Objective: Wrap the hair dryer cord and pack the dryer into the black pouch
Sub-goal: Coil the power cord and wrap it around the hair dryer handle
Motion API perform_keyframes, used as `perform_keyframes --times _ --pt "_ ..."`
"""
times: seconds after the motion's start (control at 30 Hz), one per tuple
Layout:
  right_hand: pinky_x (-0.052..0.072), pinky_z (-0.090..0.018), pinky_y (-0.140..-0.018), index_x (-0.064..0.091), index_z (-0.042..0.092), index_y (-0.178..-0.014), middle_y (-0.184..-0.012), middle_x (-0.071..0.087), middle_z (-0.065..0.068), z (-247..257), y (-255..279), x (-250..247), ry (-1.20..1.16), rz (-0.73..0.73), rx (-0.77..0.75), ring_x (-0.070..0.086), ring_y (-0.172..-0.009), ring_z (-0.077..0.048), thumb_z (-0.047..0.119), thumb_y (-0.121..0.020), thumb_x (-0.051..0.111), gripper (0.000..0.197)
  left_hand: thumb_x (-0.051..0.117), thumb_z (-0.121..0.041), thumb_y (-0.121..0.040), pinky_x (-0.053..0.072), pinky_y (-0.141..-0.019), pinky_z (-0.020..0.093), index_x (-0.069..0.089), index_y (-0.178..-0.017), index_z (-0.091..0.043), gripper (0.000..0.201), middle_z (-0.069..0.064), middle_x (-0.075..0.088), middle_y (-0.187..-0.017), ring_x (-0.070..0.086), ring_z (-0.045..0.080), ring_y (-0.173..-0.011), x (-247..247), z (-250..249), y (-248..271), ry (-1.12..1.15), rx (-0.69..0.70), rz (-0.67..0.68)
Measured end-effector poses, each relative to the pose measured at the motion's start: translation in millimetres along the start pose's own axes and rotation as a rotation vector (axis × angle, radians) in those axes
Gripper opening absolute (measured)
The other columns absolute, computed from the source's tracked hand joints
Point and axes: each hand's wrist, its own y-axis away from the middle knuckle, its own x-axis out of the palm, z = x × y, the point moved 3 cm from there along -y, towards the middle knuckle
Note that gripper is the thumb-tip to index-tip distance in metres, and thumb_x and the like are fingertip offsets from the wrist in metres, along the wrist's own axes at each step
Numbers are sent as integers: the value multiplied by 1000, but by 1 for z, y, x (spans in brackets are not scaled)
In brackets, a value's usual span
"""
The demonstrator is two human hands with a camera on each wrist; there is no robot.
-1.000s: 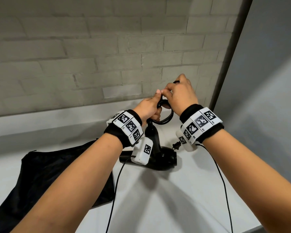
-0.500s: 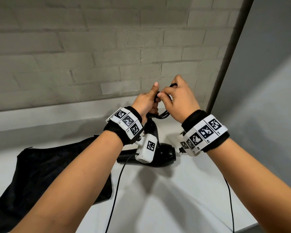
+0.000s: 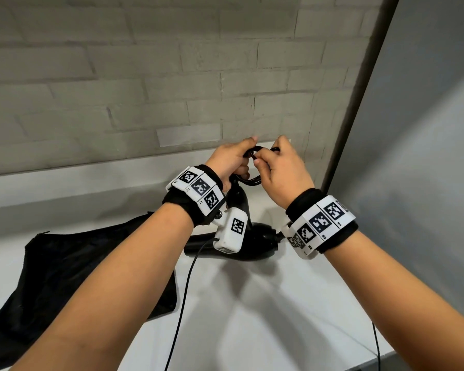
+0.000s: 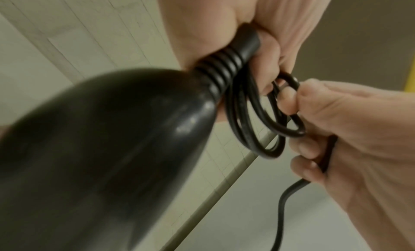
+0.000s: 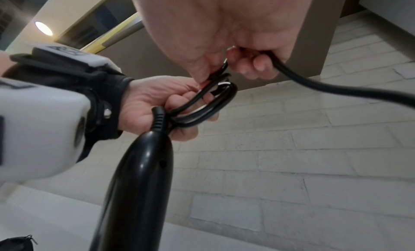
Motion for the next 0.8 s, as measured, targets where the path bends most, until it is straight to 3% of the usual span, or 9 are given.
perform_keyframes --times 0.17,0.27,0.37,0.43,0.5,0.57,0.67,0.8 --pt "34 -30 -70 55 3 -101 -97 47 -20 -8 5 10 -27 14 35 50 -86 -33 26 -90 34 34 42 -24 -96 25 -37 13 39 -66 -16 32 -12 27 -33 18 4 -27 1 1 -2 -7 35 0" --pt "40 -36 -71 55 2 -98 -95 50 -19 -11 6 13 -97 9 27 52 -84 -34 29 -87 29 39 37 -22 -98 25 -36 12 40 -68 -14 31 -12 31 -32 19 4 -26 2 1 -2 -5 43 -16" --pt "46 -41 -69 56 0 -91 -89 56 -17 -13 7 13 -201 -54 9 54 -78 -32 24 -86 32 34 35 -18 -98 25 -38 13 40 -70 -15 30 -5 38 -45 20 4 -26 2 0 -1 -2 61 -39" --pt "47 -36 -66 56 2 -96 -85 61 -7 -15 12 16 -278 -106 9 56 -74 -23 20 -87 34 30 35 -17 -98 26 -38 14 40 -70 -15 29 0 39 -58 21 3 -25 2 1 -2 4 73 -57" --pt "39 -25 -55 51 4 -106 -70 52 12 -20 20 21 -363 -133 49 48 -59 -7 18 -88 35 27 37 -18 -98 26 -37 14 40 -70 -14 29 3 35 -62 21 3 -25 1 2 -3 1 83 -67" --pt "31 -20 -51 45 5 -107 -64 41 18 -25 24 25 -414 -133 97 39 -52 1 17 -88 35 25 40 -19 -97 26 -35 12 41 -70 -13 28 2 30 -55 20 4 -25 1 3 -4 -16 90 -65" --pt "33 -11 -52 47 1 -101 -62 39 16 -30 25 24 -493 -141 120 45 -52 3 16 -88 35 23 45 -20 -96 26 -34 12 42 -68 -11 29 -9 27 -34 17 4 -24 1 4 -5 -15 94 -53" --pt "32 -18 -53 50 0 -93 -61 45 6 -42 28 26 -513 -60 158 42 -54 -4 25 -85 33 31 47 -17 -95 24 -35 11 39 -66 -12 31 -13 24 -28 15 4 -24 1 4 -5 7 100 -47"
